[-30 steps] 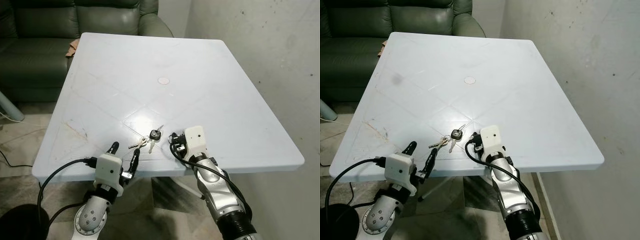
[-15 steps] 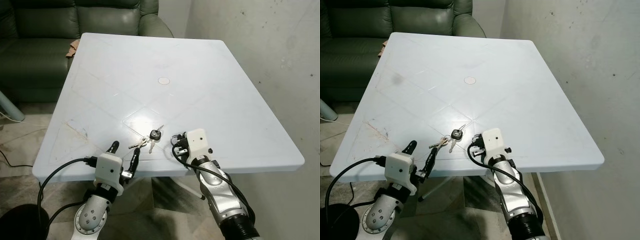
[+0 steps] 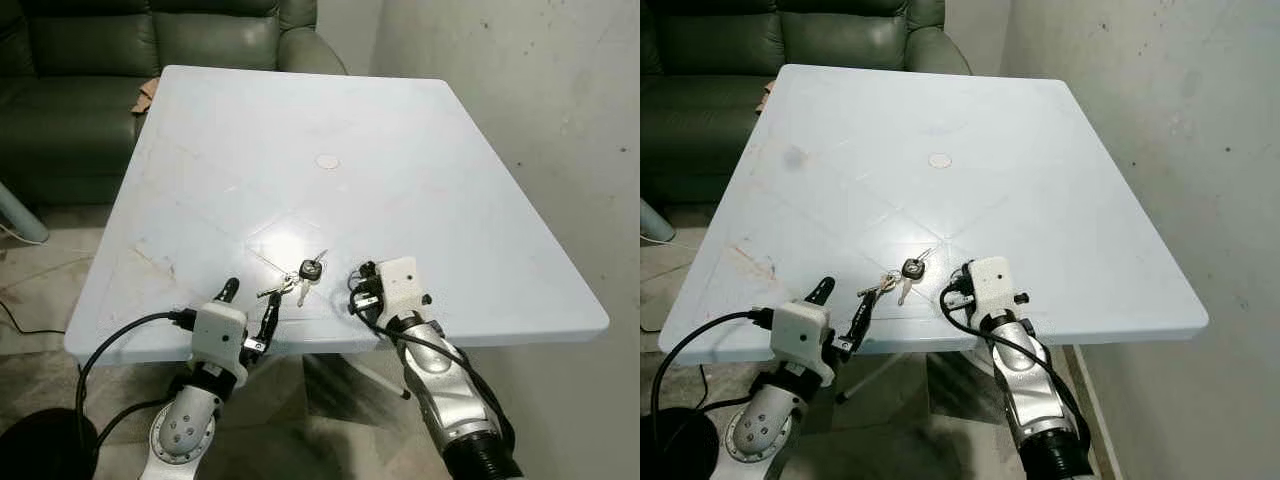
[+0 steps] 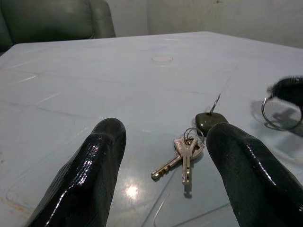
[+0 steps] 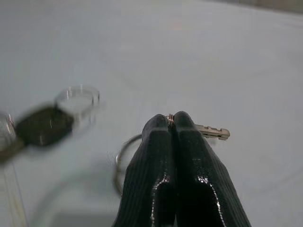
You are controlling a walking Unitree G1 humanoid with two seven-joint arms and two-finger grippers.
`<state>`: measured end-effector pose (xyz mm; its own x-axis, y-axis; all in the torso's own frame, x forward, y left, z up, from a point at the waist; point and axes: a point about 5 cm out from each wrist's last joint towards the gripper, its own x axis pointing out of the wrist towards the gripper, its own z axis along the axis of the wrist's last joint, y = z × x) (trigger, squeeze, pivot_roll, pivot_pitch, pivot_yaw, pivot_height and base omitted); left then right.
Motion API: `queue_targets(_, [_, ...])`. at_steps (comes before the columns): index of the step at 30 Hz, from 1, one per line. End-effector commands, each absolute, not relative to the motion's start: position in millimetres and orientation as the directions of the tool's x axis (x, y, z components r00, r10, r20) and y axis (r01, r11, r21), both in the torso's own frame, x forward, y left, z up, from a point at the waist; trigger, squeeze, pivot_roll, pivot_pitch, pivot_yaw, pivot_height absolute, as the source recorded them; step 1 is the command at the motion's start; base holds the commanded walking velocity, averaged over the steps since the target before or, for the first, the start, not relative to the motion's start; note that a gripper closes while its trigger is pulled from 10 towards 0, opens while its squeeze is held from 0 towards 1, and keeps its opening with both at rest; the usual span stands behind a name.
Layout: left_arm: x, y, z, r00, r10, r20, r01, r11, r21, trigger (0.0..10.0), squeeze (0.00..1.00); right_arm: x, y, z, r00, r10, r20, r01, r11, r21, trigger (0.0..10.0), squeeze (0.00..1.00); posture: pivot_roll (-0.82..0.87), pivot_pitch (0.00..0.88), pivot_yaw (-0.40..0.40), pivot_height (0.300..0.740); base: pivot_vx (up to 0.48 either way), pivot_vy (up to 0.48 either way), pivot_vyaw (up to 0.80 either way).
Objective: Hang keys on a hook
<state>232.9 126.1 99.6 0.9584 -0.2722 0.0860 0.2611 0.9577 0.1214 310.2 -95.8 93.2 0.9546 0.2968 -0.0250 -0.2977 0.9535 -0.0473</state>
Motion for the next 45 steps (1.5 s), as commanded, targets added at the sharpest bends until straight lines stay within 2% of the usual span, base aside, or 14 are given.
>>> queue_targets(1, [233.2,125.7,97.0,0.959,-0.273,0.077,0.261,0.956,0.134,10.0,0.0,311.0,-99.8,105.8,0.948,0.312,0.061,-0.313,0.95,0.004,0.0,0.0,-0.03,0.087,-0.07,0.74,0.0,0.0,0.0])
queue_targets(3, [235.2,126.4,97.9,0.96,-0.268,0.081,0.256,0.958,0.133,10.0,0.0,311.3,-100.6,114.7,0.933,0.339,0.12,-0.345,0.938,0.038,0.0,0.0,-0.03,0.081,-0.069,0.74,0.0,0.0,0.0])
queue_targets(4, [236.2,126.8,98.6,0.961,-0.265,0.084,0.253,0.959,0.13,10.0,0.0,311.7,-101.3,118.7,0.928,0.345,0.141,-0.355,0.933,0.053,0.6,0.0,-0.03,0.081,-0.069,0.74,0.0,0.0,0.0])
queue_targets(5, [237.3,127.2,99.4,0.961,-0.262,0.086,0.25,0.96,0.128,10.0,0.0,312.4,-101.9,122.0,0.923,0.352,0.159,-0.365,0.929,0.06,3.9,0.0,-0.03,0.081,-0.069,0.74,0.0,0.0,0.0])
queue_targets(6, [238.3,127.5,99.8,0.962,-0.26,0.087,0.248,0.96,0.127,10.0,0.0,313.4,-102.7,124.4,0.921,0.351,0.169,-0.367,0.928,0.069,4.5,0.0,-0.04,0.074,-0.066,0.74,0.0,0.0,0.0])
queue_targets(7, [240.4,128.1,100.7,0.962,-0.259,0.091,0.246,0.961,0.129,10.0,0.0,315.6,-103.7,130.8,0.912,0.361,0.194,-0.383,0.919,0.092,3.8,0.0,-0.04,0.068,-0.065,0.74,0.0,0.0,0.0])
queue_targets(8, [241.1,128.3,101.0,0.962,-0.258,0.093,0.245,0.961,0.13,10.0,0.0,316.2,-103.9,132.9,0.909,0.365,0.201,-0.389,0.916,0.098,3.8,0.0,-0.04,0.068,-0.065,0.74,0.0,0.0,0.0])
queue_targets(9, [241.8,128.5,101.4,0.962,-0.257,0.094,0.245,0.961,0.129,10.0,0.0,317.1,-104.1,134.7,0.908,0.365,0.204,-0.391,0.914,0.105,4.5,0.0,-0.04,0.068,-0.065,0.74,0.0,0.0,0.0])
queue_targets(10, [243.0,129.2,102.2,0.962,-0.255,0.098,0.242,0.962,0.127,10.0,0.0,319.5,-105.4,136.5,0.917,0.348,0.194,-0.375,0.919,0.125,9.9,0.0,-0.04,0.064,-0.064,0.74,0.0,0.0,0.0])
queue_targets(15, [252.8,137.1,109.7,0.975,-0.187,0.123,0.18,0.981,0.067,10.0,0.0,323.8,-112.9,145.6,0.926,0.312,0.212,-0.348,0.923,0.162,10.0,0.0,-0.04,0.055,-0.065,0.74,0.0,0.0,0.0])
queue_targets(25, [271.0,157.8,136.2,0.981,-0.062,0.181,0.075,0.995,-0.067,10.0,0.0,322.0,-129.7,151.1,0.942,0.264,0.208,-0.278,0.96,0.041,10.0,0.0,-0.05,0.033,-0.063,0.74,0.0,0.0,0.0])
queue_targets(31, [279.6,175.7,148.2,0.981,-0.003,0.196,0.013,0.999,-0.049,10.0,0.0,319.8,-131.7,146.5,0.941,0.288,0.175,-0.287,0.957,-0.032,10.0,0.0,-0.05,0.017,-0.048,0.74,0.0,0.0,0.0])
queue_targets(39, [284.1,198.0,149.0,0.981,0.08,0.179,-0.067,0.995,-0.078,10.0,0.0,319.4,-128.3,136.4,0.955,0.275,0.109,-0.277,0.961,0.001,10.0,0.0,-0.06,0.002,-0.04,0.74,0.0,0.0,0.0])
queue_targets(45, [287.4,203.7,148.6,0.979,0.111,0.171,-0.097,0.991,-0.088,10.0,0.0,321.5,-130.8,135.9,0.96,0.257,0.11,-0.257,0.966,-0.009,10.0,0.0,-0.06,0.0,-0.035,0.74,0.0,0.0,-0.8])
